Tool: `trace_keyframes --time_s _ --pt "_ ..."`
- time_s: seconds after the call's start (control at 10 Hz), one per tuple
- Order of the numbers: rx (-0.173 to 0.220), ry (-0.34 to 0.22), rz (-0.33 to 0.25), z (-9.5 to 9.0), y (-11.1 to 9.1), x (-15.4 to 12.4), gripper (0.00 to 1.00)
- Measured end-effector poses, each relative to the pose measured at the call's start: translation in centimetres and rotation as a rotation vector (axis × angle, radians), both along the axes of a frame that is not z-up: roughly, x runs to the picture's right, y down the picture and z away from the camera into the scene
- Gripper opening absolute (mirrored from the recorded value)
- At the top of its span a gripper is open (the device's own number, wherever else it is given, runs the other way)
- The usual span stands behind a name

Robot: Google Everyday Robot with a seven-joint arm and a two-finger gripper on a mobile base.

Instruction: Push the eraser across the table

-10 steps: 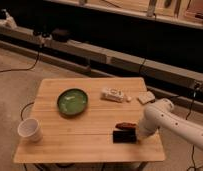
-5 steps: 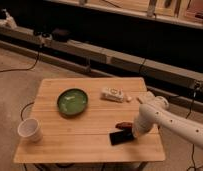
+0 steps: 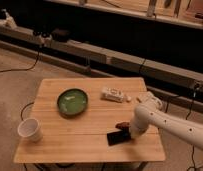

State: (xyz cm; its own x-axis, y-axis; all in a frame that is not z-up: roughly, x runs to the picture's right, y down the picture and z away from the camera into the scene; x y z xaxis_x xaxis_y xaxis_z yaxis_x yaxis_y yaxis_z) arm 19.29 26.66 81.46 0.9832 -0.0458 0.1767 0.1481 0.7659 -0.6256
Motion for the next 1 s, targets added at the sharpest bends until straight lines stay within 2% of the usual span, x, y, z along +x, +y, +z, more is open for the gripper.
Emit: trace_keyframes --time_s 0.2,1.0 --pt "0.006 0.006 -0.019 0.2 0.3 -0.6 0.00" --pt "0.017 -0.025 -0.043 -0.7 0.9 -3.7 0.00"
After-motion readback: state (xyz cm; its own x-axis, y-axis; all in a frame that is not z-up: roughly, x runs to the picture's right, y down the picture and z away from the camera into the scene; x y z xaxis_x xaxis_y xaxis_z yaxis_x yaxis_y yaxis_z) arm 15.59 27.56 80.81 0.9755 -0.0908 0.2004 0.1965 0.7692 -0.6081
